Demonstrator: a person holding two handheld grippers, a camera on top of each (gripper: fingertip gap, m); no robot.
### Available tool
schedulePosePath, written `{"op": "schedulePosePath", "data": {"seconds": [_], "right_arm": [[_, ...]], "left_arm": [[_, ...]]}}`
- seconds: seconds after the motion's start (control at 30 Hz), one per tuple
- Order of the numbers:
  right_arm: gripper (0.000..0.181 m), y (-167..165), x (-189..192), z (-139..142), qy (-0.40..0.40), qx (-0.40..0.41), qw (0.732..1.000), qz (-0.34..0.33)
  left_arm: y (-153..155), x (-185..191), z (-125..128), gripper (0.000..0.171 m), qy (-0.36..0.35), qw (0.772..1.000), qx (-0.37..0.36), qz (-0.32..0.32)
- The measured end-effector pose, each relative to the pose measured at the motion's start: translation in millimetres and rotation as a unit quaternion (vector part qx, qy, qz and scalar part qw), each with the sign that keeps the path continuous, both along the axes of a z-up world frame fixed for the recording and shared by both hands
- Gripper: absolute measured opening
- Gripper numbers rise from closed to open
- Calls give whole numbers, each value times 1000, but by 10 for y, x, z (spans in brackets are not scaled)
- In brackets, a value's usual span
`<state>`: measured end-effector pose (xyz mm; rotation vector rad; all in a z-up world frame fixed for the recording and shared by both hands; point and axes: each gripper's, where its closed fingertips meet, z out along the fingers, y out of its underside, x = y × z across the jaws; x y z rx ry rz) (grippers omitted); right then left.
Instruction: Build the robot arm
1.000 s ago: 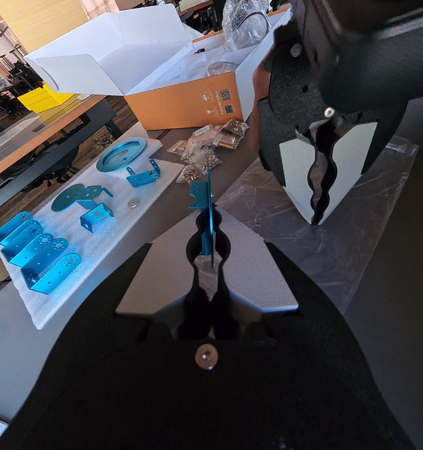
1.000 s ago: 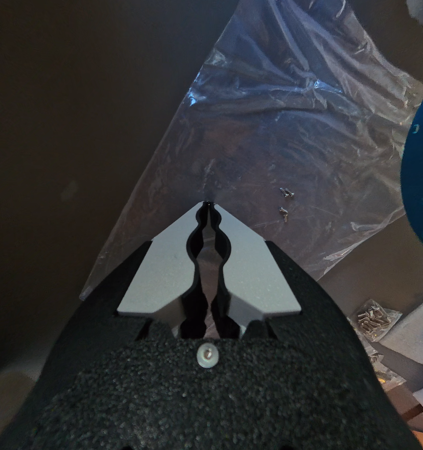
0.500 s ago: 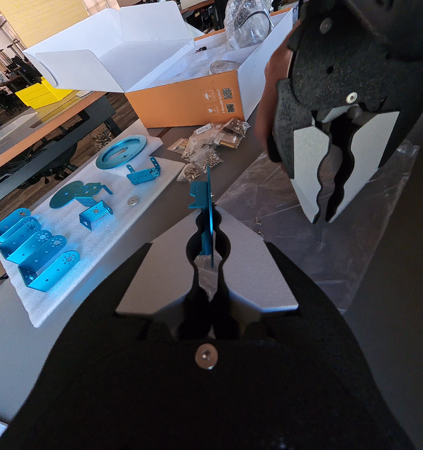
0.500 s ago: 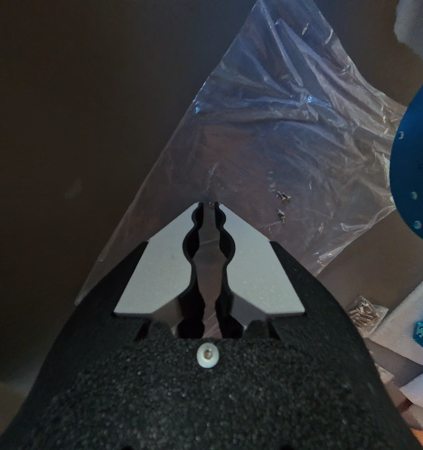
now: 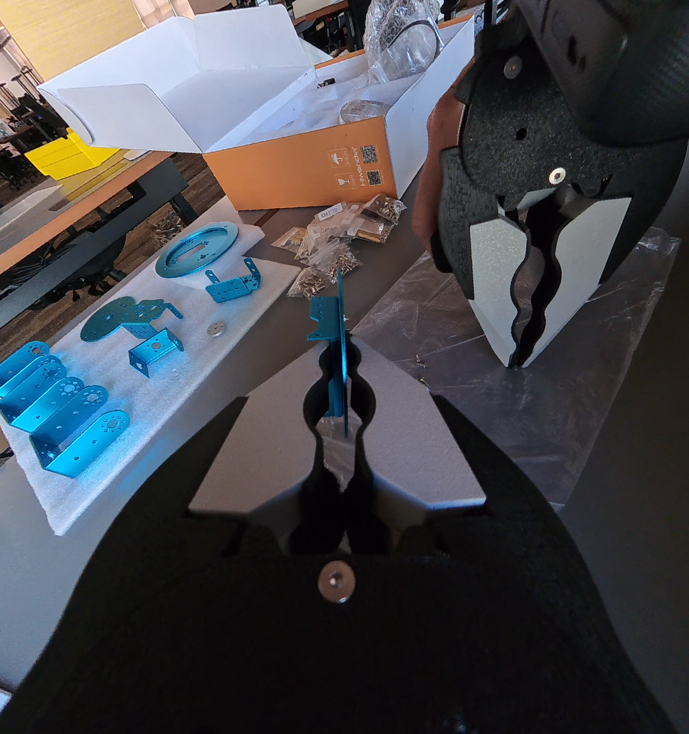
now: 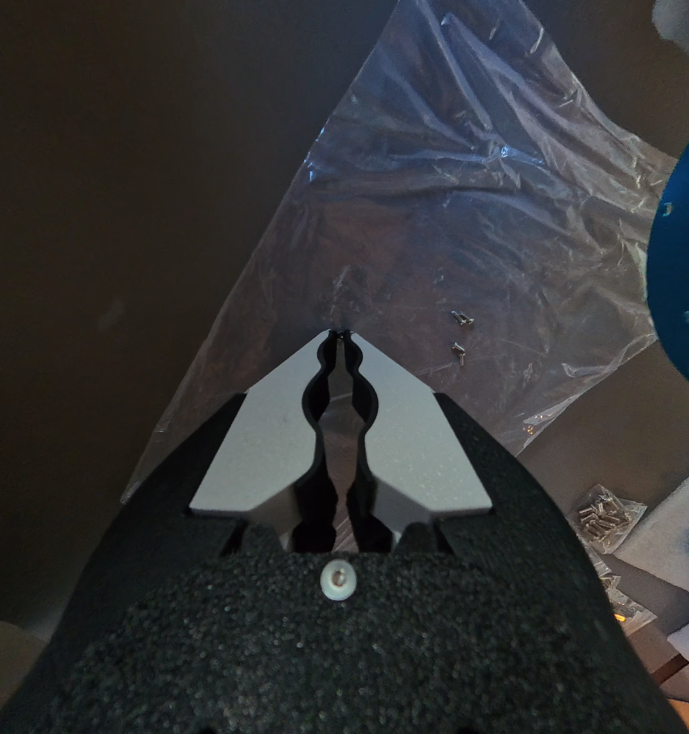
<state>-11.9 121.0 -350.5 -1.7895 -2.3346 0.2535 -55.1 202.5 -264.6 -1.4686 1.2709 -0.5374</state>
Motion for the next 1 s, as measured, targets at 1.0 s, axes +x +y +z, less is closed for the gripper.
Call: {"op": "schedulePosePath", "data": {"seconds": [1.0], "right_arm": [[2,372,-118,976,304,272,907,-105]], "left_arm": [[-139,68,64,1,-91,980,-171,-44]]}}
